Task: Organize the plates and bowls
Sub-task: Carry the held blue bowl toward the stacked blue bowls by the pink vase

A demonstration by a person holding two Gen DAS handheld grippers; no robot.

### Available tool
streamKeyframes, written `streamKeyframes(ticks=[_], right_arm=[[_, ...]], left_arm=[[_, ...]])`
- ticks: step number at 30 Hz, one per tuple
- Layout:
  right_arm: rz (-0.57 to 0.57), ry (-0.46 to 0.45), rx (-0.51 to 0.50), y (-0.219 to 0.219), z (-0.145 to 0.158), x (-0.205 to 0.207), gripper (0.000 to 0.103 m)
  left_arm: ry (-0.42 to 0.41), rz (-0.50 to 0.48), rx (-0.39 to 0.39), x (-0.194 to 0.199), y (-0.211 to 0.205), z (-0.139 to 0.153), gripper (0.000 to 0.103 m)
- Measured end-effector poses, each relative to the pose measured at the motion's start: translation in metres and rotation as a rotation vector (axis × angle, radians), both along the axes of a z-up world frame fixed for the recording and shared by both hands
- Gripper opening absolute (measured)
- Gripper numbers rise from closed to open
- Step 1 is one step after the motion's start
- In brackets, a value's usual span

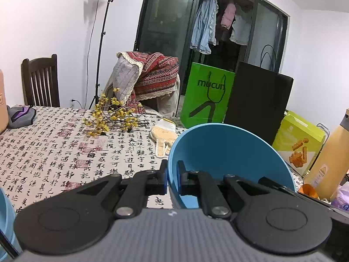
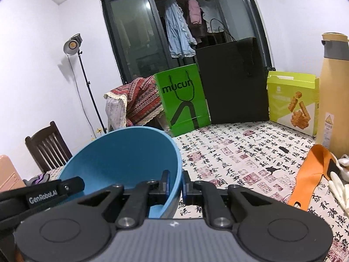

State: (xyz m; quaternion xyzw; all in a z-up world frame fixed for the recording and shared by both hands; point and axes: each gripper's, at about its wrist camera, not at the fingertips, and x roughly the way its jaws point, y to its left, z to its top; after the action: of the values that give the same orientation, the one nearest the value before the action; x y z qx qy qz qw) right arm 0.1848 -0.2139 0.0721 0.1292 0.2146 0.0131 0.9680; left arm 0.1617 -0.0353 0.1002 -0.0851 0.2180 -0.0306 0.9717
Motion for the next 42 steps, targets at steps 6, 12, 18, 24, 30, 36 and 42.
streamKeyframes(ticks=[6, 12, 18, 24, 30, 36, 42], right_arm=[[0.020, 0.005, -0.001, 0.011, -0.002, 0.001, 0.010], [0.039, 0.007, -0.004, 0.021, -0.003, 0.002, 0.010], [0.058, 0.006, -0.013, 0.032, -0.005, 0.001, 0.011], [0.083, 0.005, -0.014, 0.043, -0.004, 0.000, 0.011], [0.112, 0.002, -0.018, 0.050, -0.003, -0.001, 0.011], [0.139, -0.001, -0.020, 0.059, -0.002, -0.002, 0.011], [0.166, -0.004, -0.018, 0.072, -0.001, -0.004, 0.011]], left_arm=[[0.004, 0.018, -0.001, -0.001, 0.011, -0.002, 0.008], [0.007, 0.033, -0.008, -0.003, 0.021, -0.004, 0.008], [0.010, 0.050, -0.015, -0.005, 0.032, -0.005, 0.008], [0.010, 0.069, -0.020, -0.010, 0.043, -0.005, 0.008], [0.003, 0.087, -0.031, -0.017, 0.055, -0.004, 0.008], [-0.006, 0.105, -0.029, -0.022, 0.065, -0.003, 0.008], [-0.010, 0.127, -0.031, -0.028, 0.077, -0.001, 0.008]])
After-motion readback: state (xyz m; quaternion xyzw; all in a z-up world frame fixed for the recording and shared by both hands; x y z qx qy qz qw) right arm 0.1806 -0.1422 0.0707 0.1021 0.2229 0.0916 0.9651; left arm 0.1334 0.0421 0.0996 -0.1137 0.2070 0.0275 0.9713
